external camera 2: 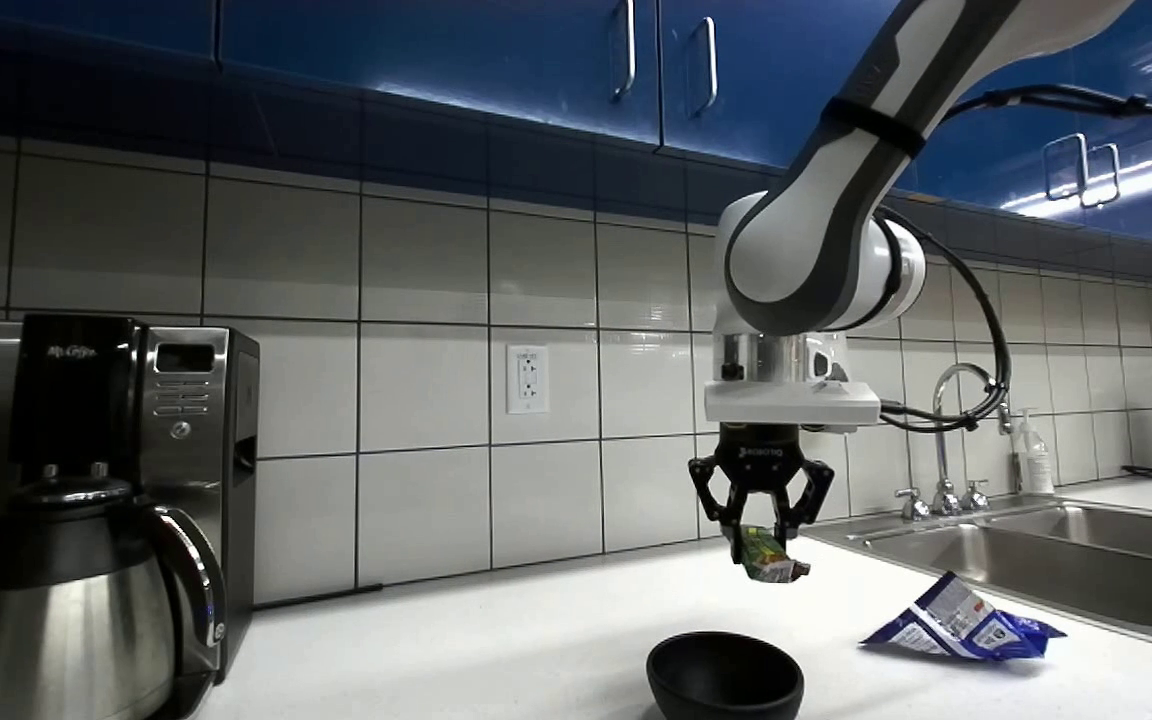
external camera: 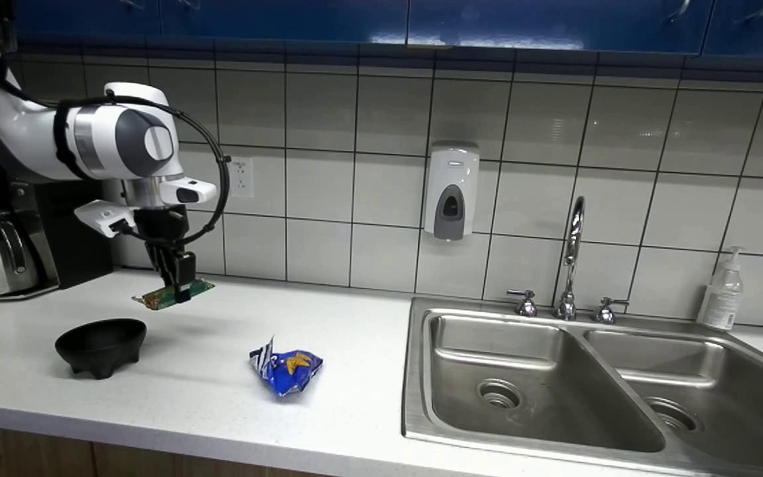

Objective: Put the green packet in the bowl.

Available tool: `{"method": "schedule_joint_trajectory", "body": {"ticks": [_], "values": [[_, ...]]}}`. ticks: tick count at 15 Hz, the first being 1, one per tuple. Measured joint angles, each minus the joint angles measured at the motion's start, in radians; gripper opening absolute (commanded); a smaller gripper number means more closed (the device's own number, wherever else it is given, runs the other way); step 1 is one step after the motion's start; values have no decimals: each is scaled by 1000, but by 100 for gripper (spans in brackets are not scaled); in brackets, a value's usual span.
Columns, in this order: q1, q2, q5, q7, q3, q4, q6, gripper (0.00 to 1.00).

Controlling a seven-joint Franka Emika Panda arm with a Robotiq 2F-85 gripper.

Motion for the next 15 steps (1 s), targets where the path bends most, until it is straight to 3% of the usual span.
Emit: {"method": "schedule_joint_trajectory", "body": {"ticks": [8, 15], "values": [[10, -6, -93, 147, 60, -6, -3, 16], [35, 7, -101, 161, 78, -24, -10, 16]]}}
